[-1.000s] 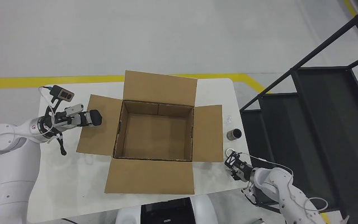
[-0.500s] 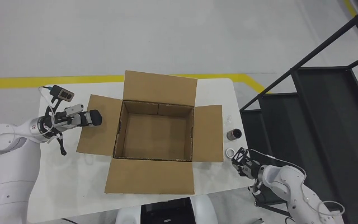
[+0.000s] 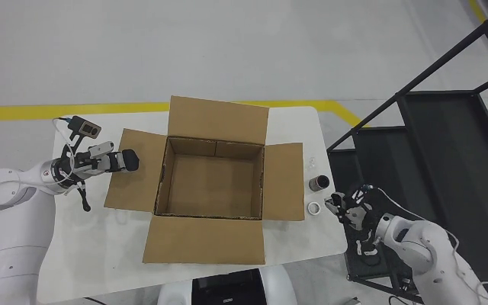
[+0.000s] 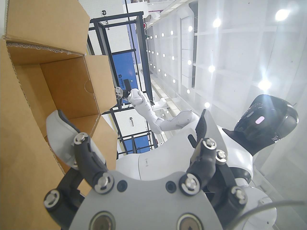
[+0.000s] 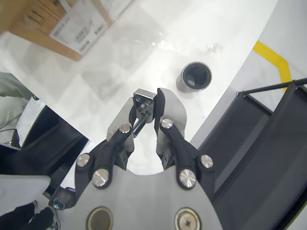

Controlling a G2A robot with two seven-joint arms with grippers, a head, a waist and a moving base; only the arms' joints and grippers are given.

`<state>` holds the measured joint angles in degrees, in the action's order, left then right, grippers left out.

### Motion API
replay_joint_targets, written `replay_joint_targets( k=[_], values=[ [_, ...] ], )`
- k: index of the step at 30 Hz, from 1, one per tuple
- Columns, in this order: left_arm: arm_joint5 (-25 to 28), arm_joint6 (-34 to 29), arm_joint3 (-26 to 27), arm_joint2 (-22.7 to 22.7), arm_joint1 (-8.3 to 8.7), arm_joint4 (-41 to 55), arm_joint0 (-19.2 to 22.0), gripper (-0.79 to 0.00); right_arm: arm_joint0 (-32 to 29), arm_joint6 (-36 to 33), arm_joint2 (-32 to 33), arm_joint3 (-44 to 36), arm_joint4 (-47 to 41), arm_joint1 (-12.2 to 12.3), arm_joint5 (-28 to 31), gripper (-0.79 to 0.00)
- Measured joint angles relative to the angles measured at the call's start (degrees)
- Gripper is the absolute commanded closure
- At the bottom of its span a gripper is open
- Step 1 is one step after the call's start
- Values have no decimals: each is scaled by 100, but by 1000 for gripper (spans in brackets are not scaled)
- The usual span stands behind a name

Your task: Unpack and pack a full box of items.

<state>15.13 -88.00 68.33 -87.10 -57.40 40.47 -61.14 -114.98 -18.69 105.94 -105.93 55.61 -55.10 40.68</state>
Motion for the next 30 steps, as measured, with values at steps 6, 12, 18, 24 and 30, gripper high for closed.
replay_joint_targets(
  k=[6, 12, 18, 24, 30],
  values=[
    [0, 0, 0, 0, 0, 0, 0, -785, -164, 167, 219, -734, 45, -9, -105, 0],
    [0, 0, 0, 0, 0, 0, 0, -785, -168, 488, 286, -1303, -44, -29, -122, 0],
    [0, 0, 0, 0, 0, 0, 0, -785, 135, 477, -251, -1793, 104, -25, 176, 0],
    [0, 0, 0, 0, 0, 0, 0, -785, 846, 41, -1474, -1944, 519, -44, 205, 0],
    [0, 0, 0, 0, 0, 0, 0, -785, 1917, -582, -2707, -1662, 557, -138, -269, 0]
  ],
)
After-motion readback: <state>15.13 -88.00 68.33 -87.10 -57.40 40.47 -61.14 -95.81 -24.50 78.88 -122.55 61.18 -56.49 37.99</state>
